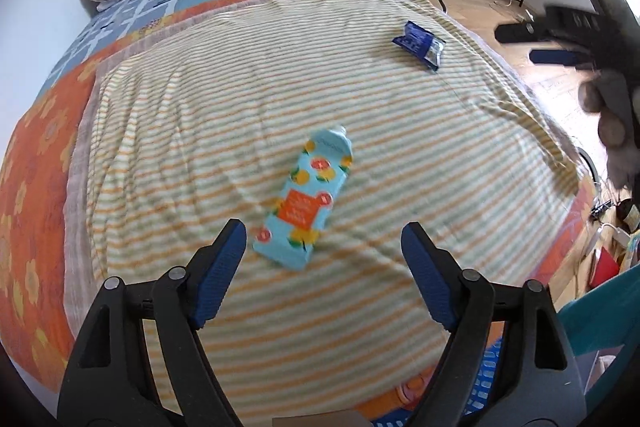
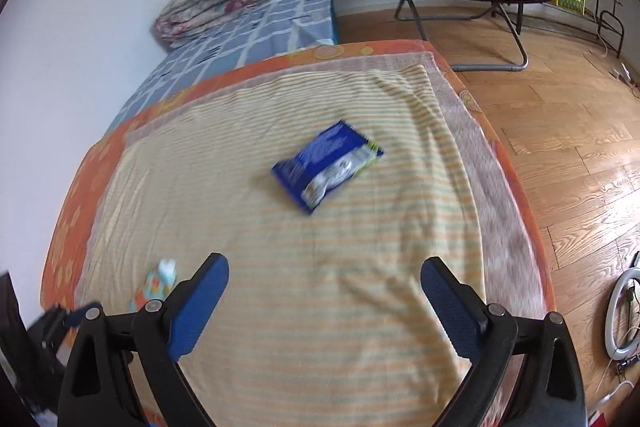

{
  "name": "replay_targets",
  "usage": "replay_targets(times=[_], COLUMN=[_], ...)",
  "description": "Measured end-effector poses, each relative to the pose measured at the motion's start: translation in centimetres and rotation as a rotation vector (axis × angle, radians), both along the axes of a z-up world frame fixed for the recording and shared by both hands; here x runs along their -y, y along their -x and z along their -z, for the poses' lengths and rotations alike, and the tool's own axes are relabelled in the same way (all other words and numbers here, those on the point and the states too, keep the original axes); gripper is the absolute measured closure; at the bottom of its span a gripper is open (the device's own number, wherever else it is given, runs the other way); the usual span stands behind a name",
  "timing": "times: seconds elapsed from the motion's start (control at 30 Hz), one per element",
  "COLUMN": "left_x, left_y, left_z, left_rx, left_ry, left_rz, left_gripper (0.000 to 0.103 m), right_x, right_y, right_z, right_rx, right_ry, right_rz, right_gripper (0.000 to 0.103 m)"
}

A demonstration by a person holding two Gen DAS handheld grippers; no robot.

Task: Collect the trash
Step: 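Move both open tools back over the bed toward the juice carton and wrapper, then grasp the light-blue juice carton with the left tool while the right tool grasps the blue wrapper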

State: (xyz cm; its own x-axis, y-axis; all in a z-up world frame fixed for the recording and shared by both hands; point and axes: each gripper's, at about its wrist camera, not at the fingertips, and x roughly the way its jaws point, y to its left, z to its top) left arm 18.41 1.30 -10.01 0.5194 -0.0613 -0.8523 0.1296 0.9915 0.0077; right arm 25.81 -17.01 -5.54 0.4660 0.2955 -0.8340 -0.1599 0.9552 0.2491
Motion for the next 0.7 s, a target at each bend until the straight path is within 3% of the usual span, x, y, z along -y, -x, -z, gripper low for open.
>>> replay_targets(times=[0.13,0.7], left_x=[0.1,0.7], left_y=[-2.1,-6.4], left_z=[0.9,3.7], left_rx=[-0.029,-0.06], left_ry=[-0.01,-0.047], left_rz=[0.017,0.099], left_gripper=[0.032,0.036], right_x=[-0.5,-1.4], right_y=[-3.4,-12.8], right_z=[0.8,6.7], right_rx=[-0.048,-0.189], right_ry=[0.002,-0.045], right_rz=[0.019,0.156], right_gripper=[0.005,0.007])
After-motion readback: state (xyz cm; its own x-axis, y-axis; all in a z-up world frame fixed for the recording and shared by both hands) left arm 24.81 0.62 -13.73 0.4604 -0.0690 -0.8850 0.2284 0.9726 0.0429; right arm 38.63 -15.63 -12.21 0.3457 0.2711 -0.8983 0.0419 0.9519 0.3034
